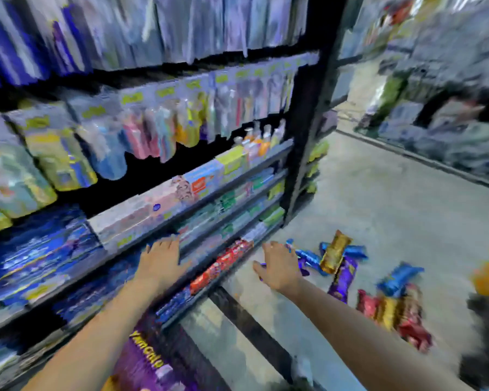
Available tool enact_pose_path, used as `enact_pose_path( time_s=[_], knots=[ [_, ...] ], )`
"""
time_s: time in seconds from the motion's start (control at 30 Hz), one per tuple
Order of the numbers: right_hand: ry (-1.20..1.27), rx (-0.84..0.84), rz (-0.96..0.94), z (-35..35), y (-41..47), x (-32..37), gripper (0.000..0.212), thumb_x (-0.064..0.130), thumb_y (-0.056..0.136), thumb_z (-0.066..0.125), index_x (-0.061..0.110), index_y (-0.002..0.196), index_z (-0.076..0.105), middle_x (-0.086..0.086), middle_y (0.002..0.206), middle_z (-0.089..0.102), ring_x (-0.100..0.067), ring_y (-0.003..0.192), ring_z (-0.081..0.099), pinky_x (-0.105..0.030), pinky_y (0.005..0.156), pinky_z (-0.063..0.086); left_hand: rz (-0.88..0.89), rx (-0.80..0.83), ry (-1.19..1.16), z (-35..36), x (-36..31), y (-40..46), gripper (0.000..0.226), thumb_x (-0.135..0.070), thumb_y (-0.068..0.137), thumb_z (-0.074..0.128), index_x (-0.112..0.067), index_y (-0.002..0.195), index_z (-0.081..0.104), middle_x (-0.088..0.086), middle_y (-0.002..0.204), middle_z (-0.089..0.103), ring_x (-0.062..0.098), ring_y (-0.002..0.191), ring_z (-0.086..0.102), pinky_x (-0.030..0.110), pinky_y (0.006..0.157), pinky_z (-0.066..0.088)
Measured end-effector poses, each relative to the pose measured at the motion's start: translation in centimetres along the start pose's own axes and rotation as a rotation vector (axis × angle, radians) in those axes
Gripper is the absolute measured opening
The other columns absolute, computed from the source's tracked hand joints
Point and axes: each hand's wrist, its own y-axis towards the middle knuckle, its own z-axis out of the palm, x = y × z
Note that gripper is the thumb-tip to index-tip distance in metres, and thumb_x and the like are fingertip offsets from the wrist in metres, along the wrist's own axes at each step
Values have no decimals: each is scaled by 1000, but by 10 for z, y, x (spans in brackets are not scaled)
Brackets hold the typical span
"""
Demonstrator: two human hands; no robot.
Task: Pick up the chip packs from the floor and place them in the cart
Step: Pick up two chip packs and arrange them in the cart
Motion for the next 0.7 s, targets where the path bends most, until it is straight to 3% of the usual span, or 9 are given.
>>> enact_pose_path(
  time_s=[0.13, 0.27, 0.53, 0.7],
  knots=[
    [65, -22, 257, -6, 1, -108, 56, 45, 92, 46, 14, 138, 40, -10, 140, 45, -29, 131, 42, -40, 103, 32, 149, 4, 42, -12, -80, 53, 86, -67, 87, 32, -5, 146, 29, 16, 149, 38, 30, 135, 40, 41, 111, 34],
    [118, 12, 437, -8, 22, -193, 60, 50, 91, 49, 15, 139, 39, -10, 142, 44, -28, 131, 44, -44, 105, 32, 250, 87, 92, 0, -151, 110, 75, -56, 91, 44, -7, 146, 26, 15, 151, 33, 30, 136, 37, 40, 113, 30],
    [250, 88, 583, -3, 135, -324, 51, 47, 89, 49, 13, 128, 47, -15, 133, 51, -34, 125, 48, -50, 107, 34, 255, 262, 81, 38, -274, 232, 60, -48, 92, 49, -7, 135, 38, 12, 142, 43, 29, 130, 40, 39, 103, 39],
    [387, 192, 626, 4, 202, -395, 61, 52, 88, 49, 15, 136, 41, -19, 133, 51, -37, 123, 50, -46, 102, 40, 220, 342, 90, 78, -340, 309, 67, -52, 90, 49, -9, 140, 35, 10, 147, 38, 29, 135, 37, 44, 110, 33]
  ],
)
